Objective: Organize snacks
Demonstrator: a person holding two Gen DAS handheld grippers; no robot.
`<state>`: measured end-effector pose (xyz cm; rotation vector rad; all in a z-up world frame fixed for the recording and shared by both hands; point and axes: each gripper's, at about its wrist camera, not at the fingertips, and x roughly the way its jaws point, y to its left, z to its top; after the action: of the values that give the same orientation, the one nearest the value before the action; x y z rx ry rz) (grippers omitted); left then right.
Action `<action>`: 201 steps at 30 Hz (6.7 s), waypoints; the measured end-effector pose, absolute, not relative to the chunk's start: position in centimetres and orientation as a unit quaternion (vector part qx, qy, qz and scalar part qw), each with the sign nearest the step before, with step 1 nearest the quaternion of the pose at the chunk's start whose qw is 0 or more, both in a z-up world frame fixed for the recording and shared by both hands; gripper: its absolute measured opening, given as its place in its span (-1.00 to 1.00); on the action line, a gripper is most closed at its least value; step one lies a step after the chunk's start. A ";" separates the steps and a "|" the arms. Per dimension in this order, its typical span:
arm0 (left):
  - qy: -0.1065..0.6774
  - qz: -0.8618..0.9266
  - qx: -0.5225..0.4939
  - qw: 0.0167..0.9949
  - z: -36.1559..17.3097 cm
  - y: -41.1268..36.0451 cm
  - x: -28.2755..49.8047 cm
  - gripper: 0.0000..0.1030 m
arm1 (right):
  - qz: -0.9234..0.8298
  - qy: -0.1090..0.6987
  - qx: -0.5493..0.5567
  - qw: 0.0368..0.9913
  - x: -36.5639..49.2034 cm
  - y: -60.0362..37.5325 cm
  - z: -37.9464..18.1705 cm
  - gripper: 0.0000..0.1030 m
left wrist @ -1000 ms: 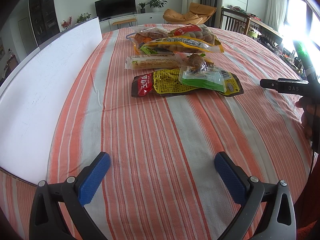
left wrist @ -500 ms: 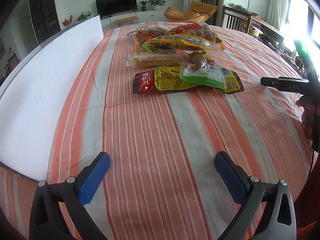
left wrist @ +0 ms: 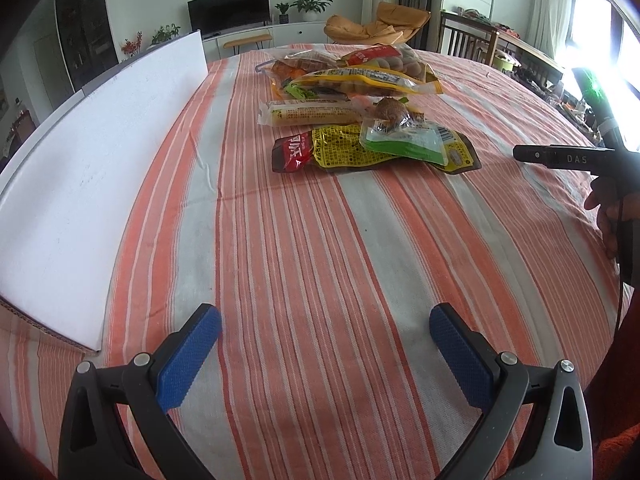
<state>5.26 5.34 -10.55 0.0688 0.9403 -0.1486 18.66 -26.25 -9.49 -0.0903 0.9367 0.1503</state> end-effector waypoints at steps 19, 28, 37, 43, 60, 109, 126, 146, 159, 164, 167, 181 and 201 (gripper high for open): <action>0.437 -0.071 0.031 0.896 -10.6 5.5 5.1 1.00 | 0.239 0.562 -0.023 0.792 25.1 -9.0 -8.3 0.00; 0.437 -0.070 0.030 0.896 -10.6 5.4 5.0 1.00 | 0.189 0.545 -0.072 0.813 22.0 -19.8 -8.2 -0.20; 0.437 -0.069 0.030 0.897 -10.6 5.4 5.0 1.00 | 0.173 0.446 -0.068 0.876 17.4 -26.1 -9.3 0.92; 0.437 -0.069 0.030 0.897 -10.6 5.4 5.0 1.00 | 0.169 0.442 -0.036 0.880 17.3 -26.6 -9.7 0.99; 0.506 -0.069 -0.036 0.859 -9.6 4.3 6.2 0.99 | 0.164 0.444 -0.043 0.880 17.8 -26.4 -9.7 0.99; 0.502 -0.112 0.062 0.856 -8.2 -1.4 15.1 0.00 | 0.166 0.442 -0.034 0.881 17.7 -26.6 -9.6 0.99; 0.474 -0.085 -0.066 0.874 -6.9 5.3 9.1 -0.16 | 0.158 0.530 -0.021 0.833 20.8 -22.9 -6.0 0.95; 0.386 -0.101 -0.211 0.892 1.0 12.5 7.6 -0.16 | 0.186 0.547 0.083 0.812 21.9 -19.0 -0.6 -0.86; 0.351 -0.026 -0.221 0.910 3.6 20.8 5.1 -0.16 | 0.199 0.553 -0.031 0.808 24.5 -11.9 1.2 -0.66; 0.355 -0.039 -0.225 0.906 2.8 20.1 5.0 -0.16 | 0.134 0.599 -0.105 0.782 25.8 -14.4 -4.5 -0.50; 0.362 -0.045 -0.221 0.904 2.6 19.6 5.0 -0.16 | 0.159 0.575 -0.164 0.786 25.7 -13.0 -5.7 0.00; 0.378 -0.055 -0.218 0.898 1.9 18.3 4.8 -0.15 | 0.262 0.587 -0.197 0.740 26.6 -14.0 -8.2 0.12; 0.350 0.021 -0.233 0.907 4.8 27.9 7.4 -0.14 | 0.430 0.494 0.176 0.735 26.2 -5.5 5.9 0.12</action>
<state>7.39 27.89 4.77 -0.4801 0.7235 0.0443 26.24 -5.49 5.93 0.3871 1.0868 0.9447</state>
